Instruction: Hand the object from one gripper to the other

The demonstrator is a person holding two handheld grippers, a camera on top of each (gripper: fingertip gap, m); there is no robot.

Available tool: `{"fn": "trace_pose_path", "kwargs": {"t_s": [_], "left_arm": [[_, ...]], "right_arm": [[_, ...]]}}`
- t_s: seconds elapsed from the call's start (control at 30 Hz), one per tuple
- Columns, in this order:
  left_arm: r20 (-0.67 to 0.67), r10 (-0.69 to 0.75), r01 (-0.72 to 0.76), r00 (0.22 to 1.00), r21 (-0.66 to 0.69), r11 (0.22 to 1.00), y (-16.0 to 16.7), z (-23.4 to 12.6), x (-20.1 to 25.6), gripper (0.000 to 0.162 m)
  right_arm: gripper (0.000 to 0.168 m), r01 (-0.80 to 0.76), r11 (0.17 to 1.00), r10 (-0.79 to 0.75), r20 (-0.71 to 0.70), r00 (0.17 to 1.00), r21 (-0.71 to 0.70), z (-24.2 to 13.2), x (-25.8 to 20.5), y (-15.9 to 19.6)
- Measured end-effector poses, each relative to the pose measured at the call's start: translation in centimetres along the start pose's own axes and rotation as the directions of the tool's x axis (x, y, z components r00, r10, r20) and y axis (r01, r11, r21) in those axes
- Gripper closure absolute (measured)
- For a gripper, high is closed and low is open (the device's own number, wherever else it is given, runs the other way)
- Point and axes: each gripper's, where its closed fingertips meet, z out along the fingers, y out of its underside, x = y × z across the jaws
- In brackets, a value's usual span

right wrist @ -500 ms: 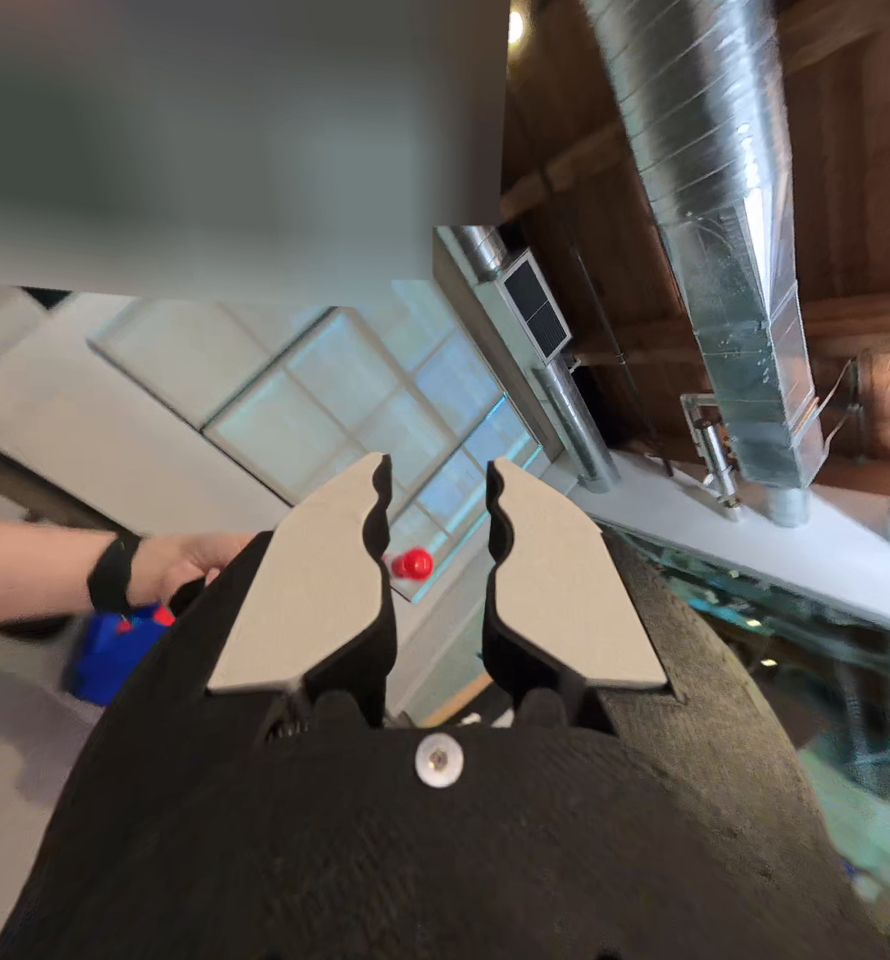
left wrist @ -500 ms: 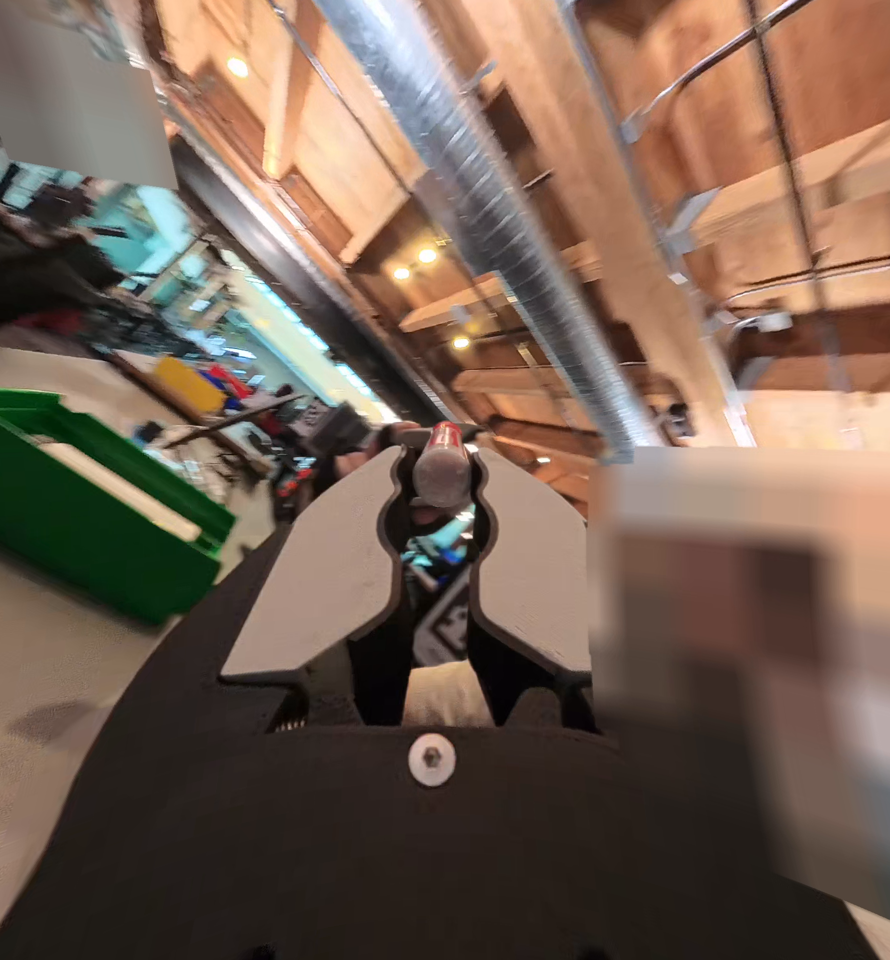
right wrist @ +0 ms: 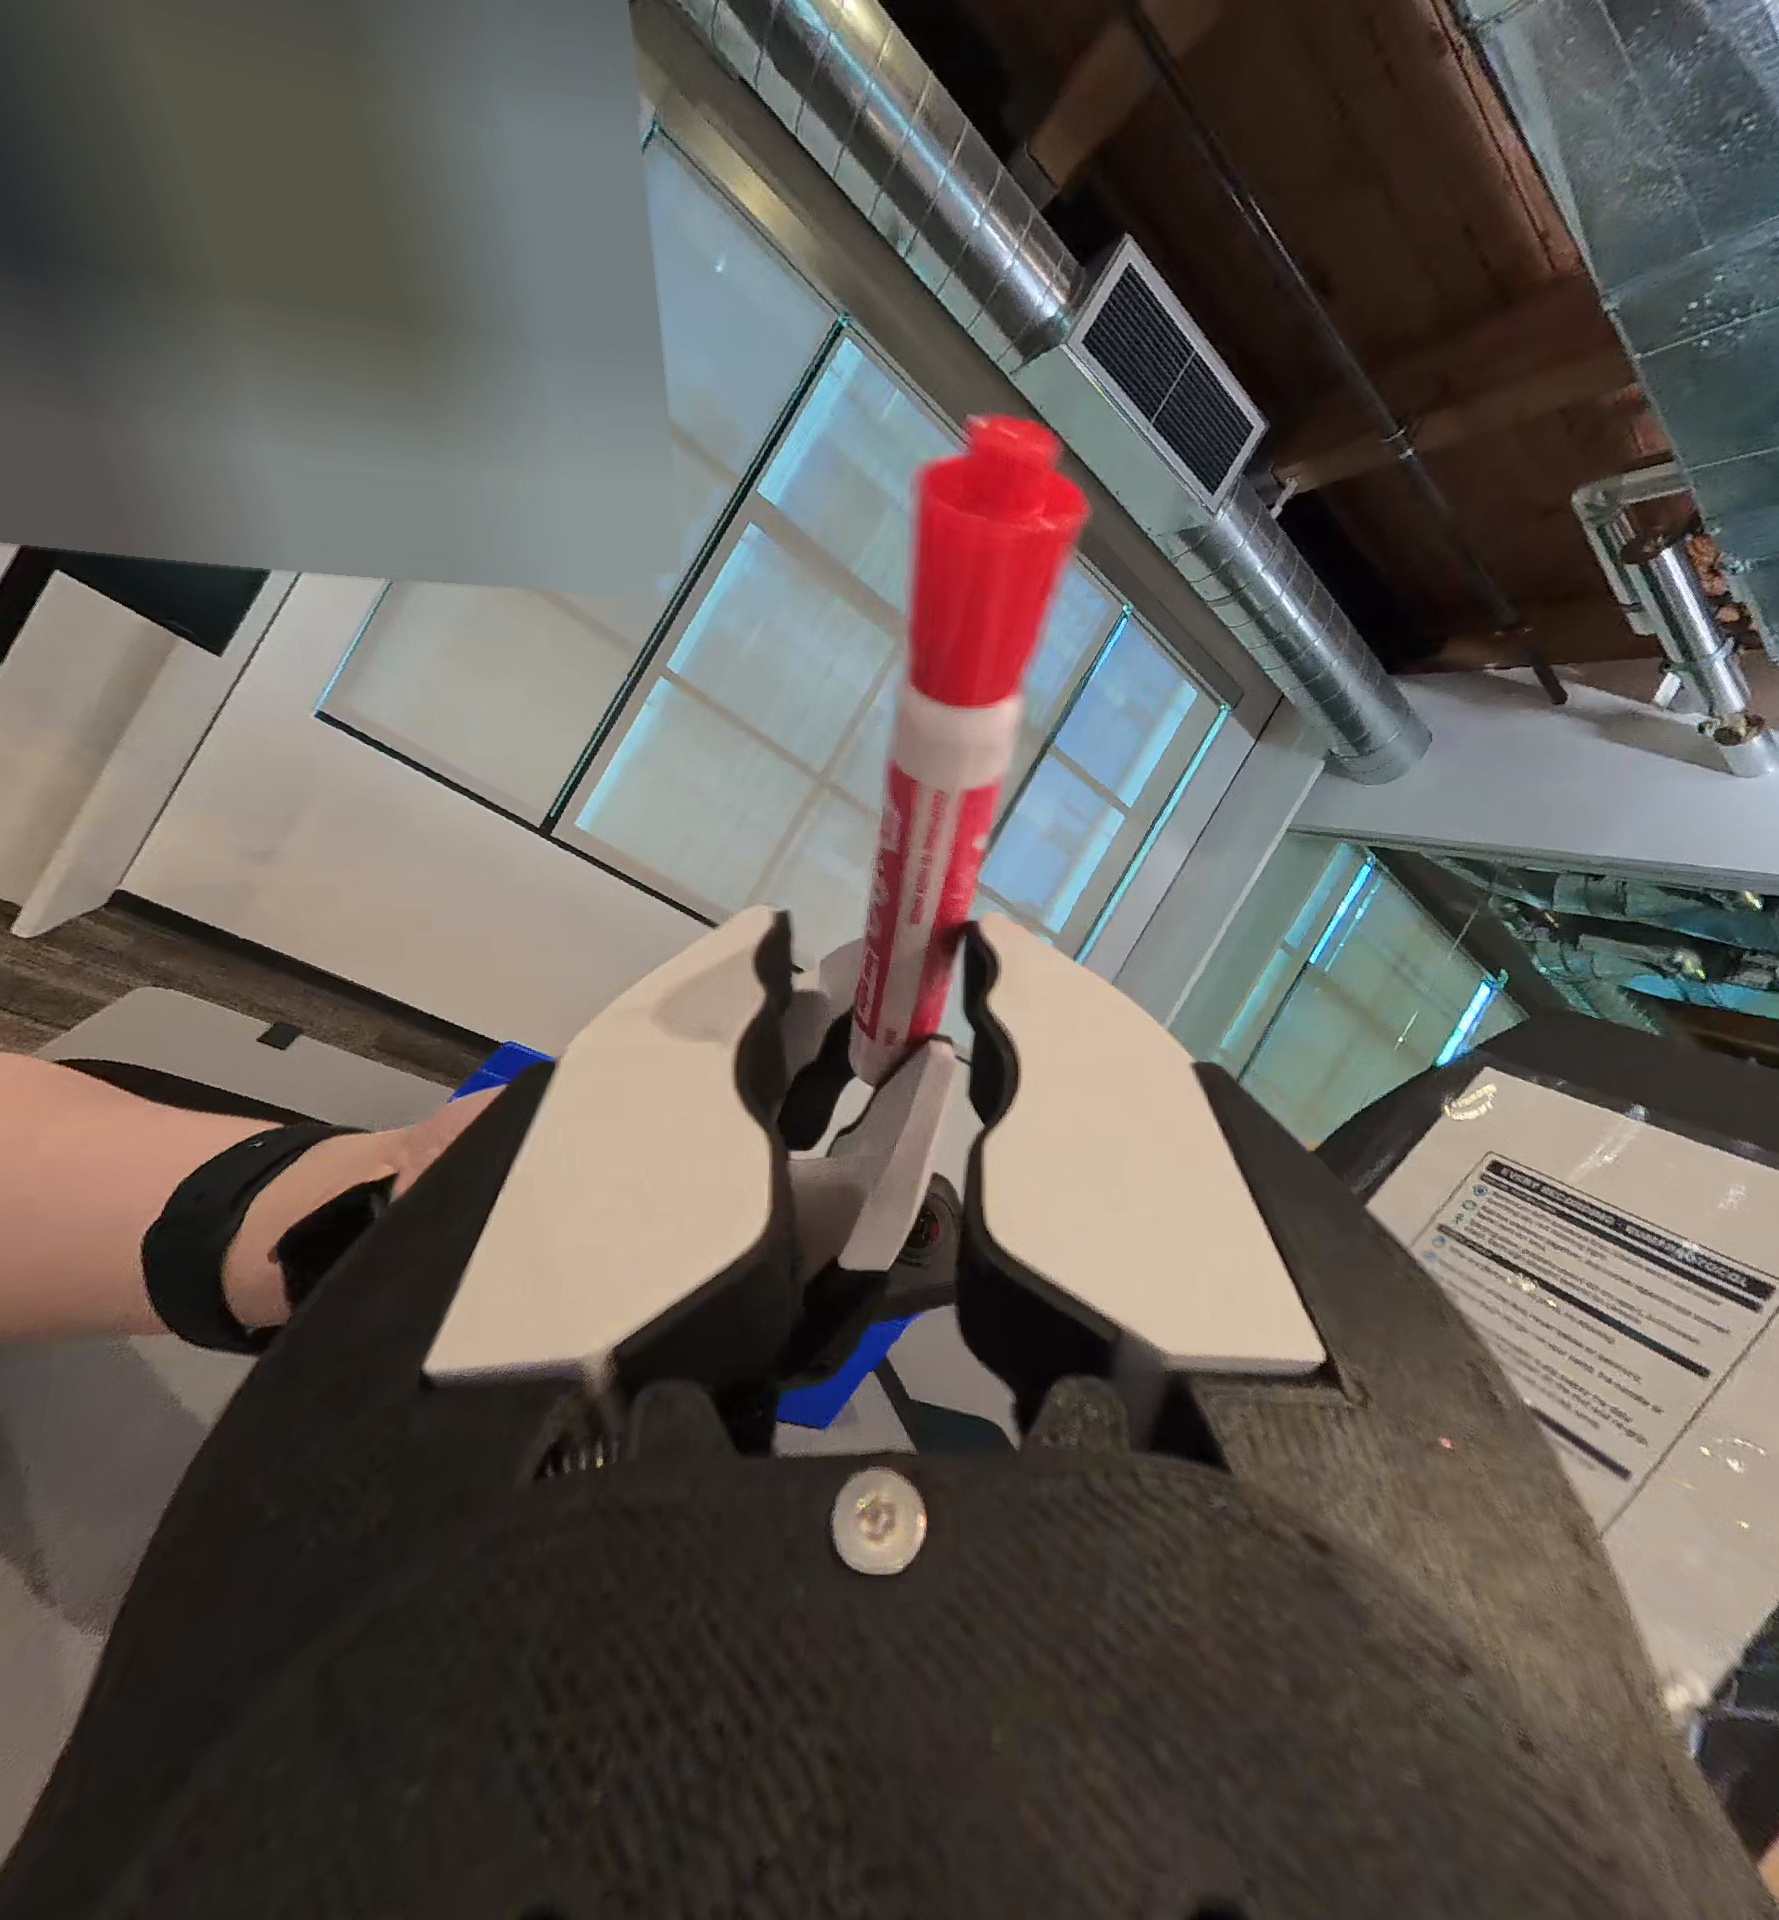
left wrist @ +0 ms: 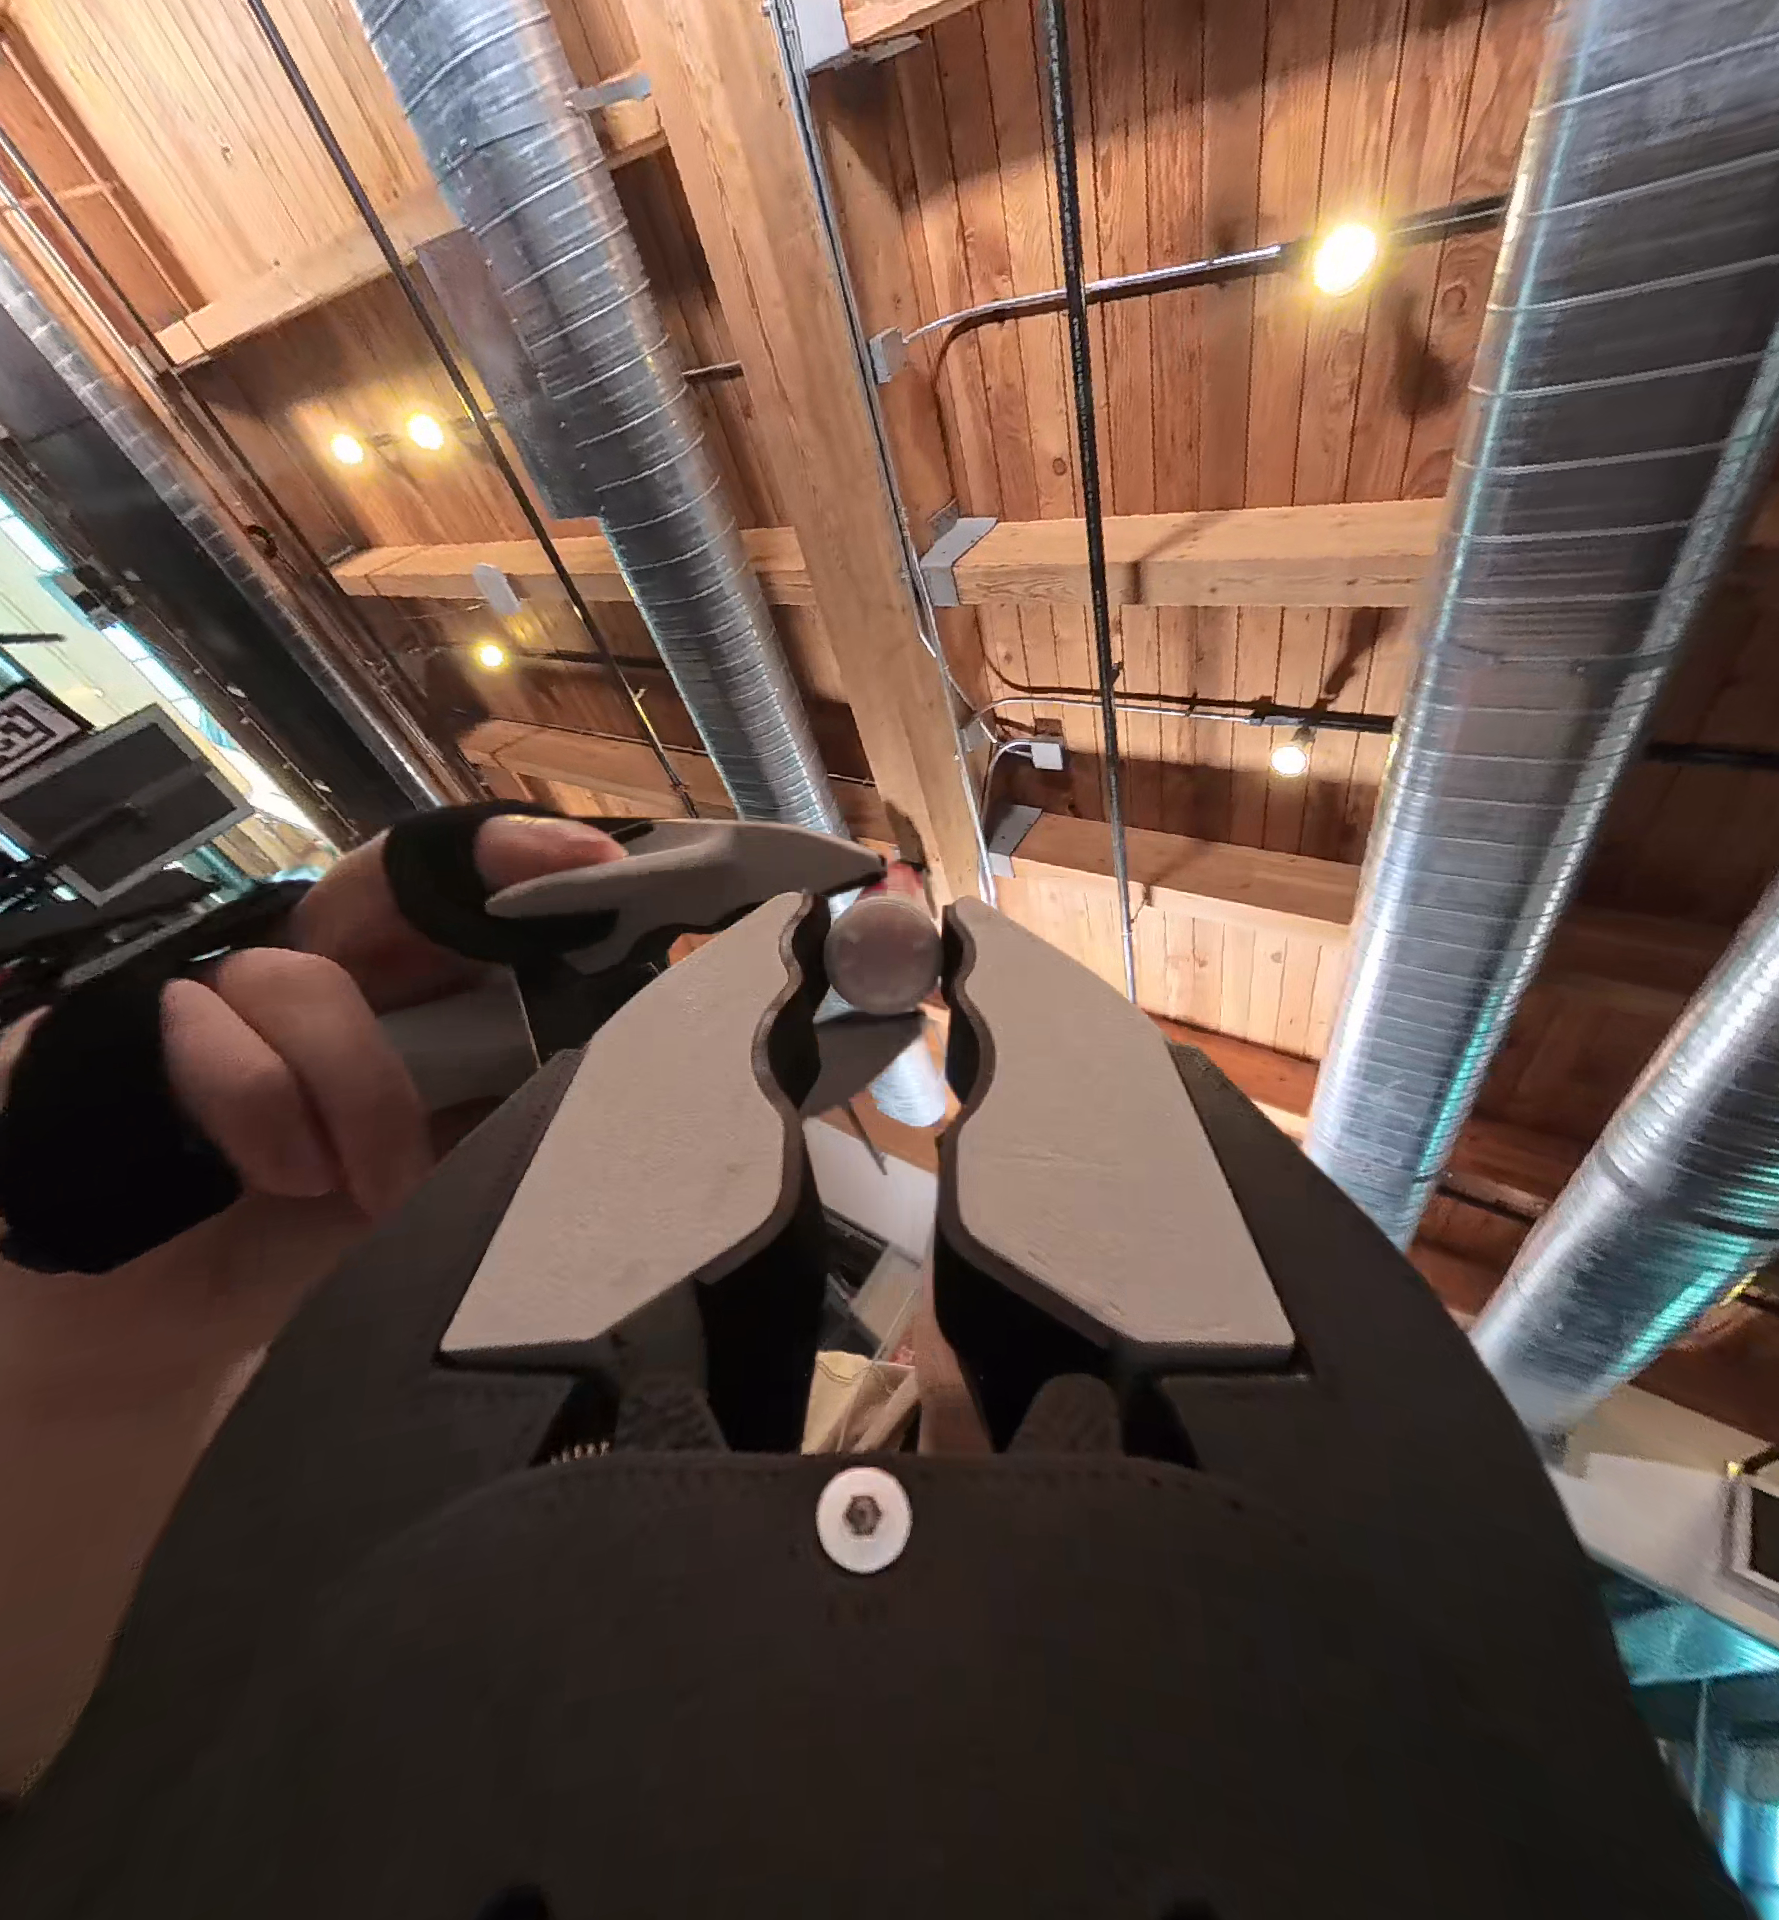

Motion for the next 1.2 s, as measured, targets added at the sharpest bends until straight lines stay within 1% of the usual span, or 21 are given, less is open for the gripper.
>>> {"fn": "trace_pose_path", "kwargs": {"t_s": [0.07, 0.17, 0.23, 0.27, 0.3, 0.33, 0.4, 0.47, 0.57, 0.63, 0.7, 0.73, 0.77, 0.8, 0.83, 0.87, 0.9, 0.93, 1.03, 1.07, 1.2], "left_arm": [[-0.013, 0.004, -0.004, 1.0, -0.006, 1.0, 0.3, 0.1, -0.2, 0.143], [0.006, 0.035, -0.034, 0.999, -0.067, 0.997, 1.5, 0.6, -0.7, 0.142], [0.017, 0.029, -0.028, 0.999, -0.074, 0.997, 1.7, 0.8, -0.8, 0.132], [0.033, 0.037, -0.035, 0.999, -0.066, 0.997, 1.5, 0.8, -1.0, 0.127], [0.087, 0.082, -0.075, 0.993, -0.074, 0.994, 1.3, 0.6, -1.6, 0.122], [0.179, 0.174, -0.155, 0.968, -0.114, 0.981, 1.2, 0.2, -2.5, 0.116], [0.363, 0.404, -0.343, 0.84, -0.224, 0.913, 0.1, -1.0, -4.0, 0.106], [0.459, 0.63, -0.506, 0.626, -0.376, 0.777, -0.9, -1.9, -3.9, 0.099], [0.453, 0.831, -0.612, 0.322, -0.57, 0.548, -1.1, -1.8, -2.5, 0.099], [0.431, 0.886, -0.611, 0.173, -0.658, 0.439, -0.9, -1.7, -2.1, 0.105], [0.364, 0.931, -0.563, 0.02, -0.765, 0.311, -0.5, -1.8, -2.0, 0.11], [0.307, 0.949, -0.507, -0.07, -0.831, 0.231, -0.2, -2.1, -2.2, 0.11], [0.23, 0.96, -0.435, -0.159, -0.889, 0.142, 0.1, -2.5, -2.4, 0.103], [0.117, 0.958, -0.341, -0.261, -0.94, 0.022, 0.4, -3.0, -2.6, 0.095], [-0.053, 0.931, -0.221, -0.362, -0.965, -0.141, 0.8, -3.6, -2.9, 0.098], [-0.219, 0.863, -0.098, -0.455, -0.951, -0.293, 1.1, -4.2, -3.1, 0.101], [-0.367, 0.782, 0.02, -0.504, -0.91, -0.414, 1.5, -4.6, -3.5, 0.103], [-0.465, 0.725, 0.104, -0.508, -0.869, -0.484, 2.0, -5.0, -4.2, 0.106], [-0.542, 0.704, 0.13, -0.458, -0.825, -0.551, 3.8, -5.0, -7.1, 0.107], [-0.586, 0.665, 0.16, -0.463, -0.793, -0.587, 3.9, -5.2, -7.7, 0.109], [-0.772, 0.469, 0.336, -0.43, -0.618, -0.71, 3.9, -6.8, -9.6, 0.128]], "right_arm": [[0.14, -0.014, 1.0, 0.014, 0.014, 1.0, 0.004, -0.3, 0.0, -0.1], [0.146, -0.083, 0.996, 0.082, 0.038, 0.996, 0.03, -0.7, 0.4, -0.7], [0.149, -0.148, 0.989, 0.147, 0.067, 0.987, 0.003, -0.9, 0.6, -0.9], [0.144, -0.199, 0.979, 0.201, 0.079, 0.976, -0.034, -0.9, 0.8, -0.7], [0.149, -0.262, 0.962, 0.268, 0.084, 0.96, -0.074, -0.9, 1.1, -0.4], [0.149, -0.329, 0.938, 0.338, 0.08, 0.938, -0.109, -1.1, 1.6, -0.3], [0.149, -0.43, 0.881, 0.45, 0.069, 0.89, -0.2, -1.4, 2.2, 0.2], [0.148, -0.464, 0.813, 0.499, 0.009, 0.867, -0.353, -2.1, 2.6, 1.7], [0.148, -0.439, 0.679, 0.513, -0.048, 0.857, -0.589, -3.6, 1.8, 4.2], [0.149, -0.423, 0.572, 0.541, -0.064, 0.839, -0.703, -4.6, 0.7, 5.4], [0.148, -0.404, 0.47, 0.581, -0.069, 0.811, -0.785, -5.6, -0.8, 6.4], [0.148, -0.387, 0.419, 0.594, -0.074, 0.801, -0.821, -6.2, -1.4, 7.0], [0.149, -0.363, 0.369, 0.604, -0.076, 0.793, -0.856, -7.0, -2.0, 7.5], [0.149, -0.333, 0.321, 0.62, -0.069, 0.781, -0.886, -7.7, -2.8, 7.8], [0.149, -0.31, 0.28, 0.647, -0.06, 0.76, -0.909, -8.4, -3.6, 8.0], [0.148, -0.298, 0.242, 0.684, -0.055, 0.727, -0.923, -9.0, -4.3, 8.0], [0.148, -0.286, 0.21, 0.723, -0.049, 0.689, -0.935, -9.5, -5.1, 7.9], [0.149, -0.276, 0.183, 0.76, -0.043, 0.649, -0.944, -10.0, -5.8, 7.8], [0.149, -0.282, 0.091, 0.856, -0.069, 0.512, -0.955, -11.1, -7.3, 7.5], [0.149, -0.288, 0.063, 0.875, -0.086, 0.477, -0.956, -11.3, -7.5, 7.6], [0.149, -0.305, -0.042, 0.906, -0.165, 0.391, -0.952, -12.4, -7.7, 8.7]]}}
